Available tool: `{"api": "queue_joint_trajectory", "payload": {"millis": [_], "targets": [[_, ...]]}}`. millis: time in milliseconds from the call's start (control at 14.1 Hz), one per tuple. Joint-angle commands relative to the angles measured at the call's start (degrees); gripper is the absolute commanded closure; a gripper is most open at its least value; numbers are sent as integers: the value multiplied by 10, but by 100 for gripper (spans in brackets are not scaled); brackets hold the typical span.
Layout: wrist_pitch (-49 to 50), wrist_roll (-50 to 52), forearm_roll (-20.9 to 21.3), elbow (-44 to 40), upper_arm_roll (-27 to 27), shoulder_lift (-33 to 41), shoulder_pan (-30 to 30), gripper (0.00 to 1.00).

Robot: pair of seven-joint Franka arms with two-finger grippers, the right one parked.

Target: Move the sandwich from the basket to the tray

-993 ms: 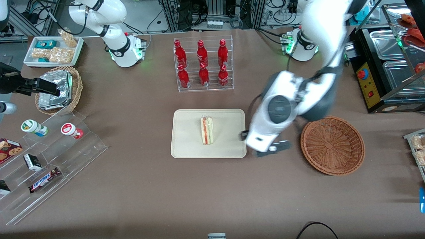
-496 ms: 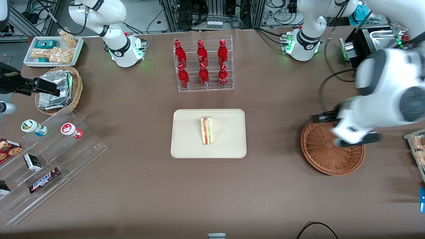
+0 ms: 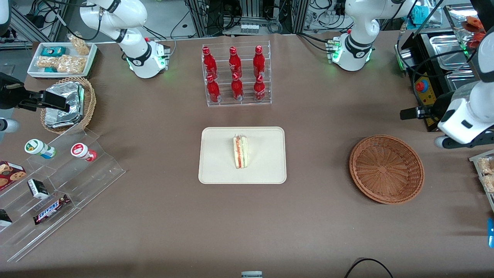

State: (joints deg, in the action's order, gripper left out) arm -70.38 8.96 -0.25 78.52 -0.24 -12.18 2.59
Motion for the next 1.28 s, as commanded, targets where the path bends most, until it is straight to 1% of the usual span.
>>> {"api": "queue_joint_trajectory", "payload": {"millis": [0,213,355,496,638,709,922,1206], "targets": [[18,0,7,-26,-5,-1,4,0],[16,4,3,-28,-6,-2,9,0],[16,7,-20,-28,-6,-2,9,0],[22,7,-21,-24,-5,0,9,0],[43,7,-13,-20,-4,5,9,0],[38,7,-12,-4,-5,21,9,0],[-40,6,-12,84,-3,81,2,0],[-40,6,-14,75,-5,81,1,0]]}}
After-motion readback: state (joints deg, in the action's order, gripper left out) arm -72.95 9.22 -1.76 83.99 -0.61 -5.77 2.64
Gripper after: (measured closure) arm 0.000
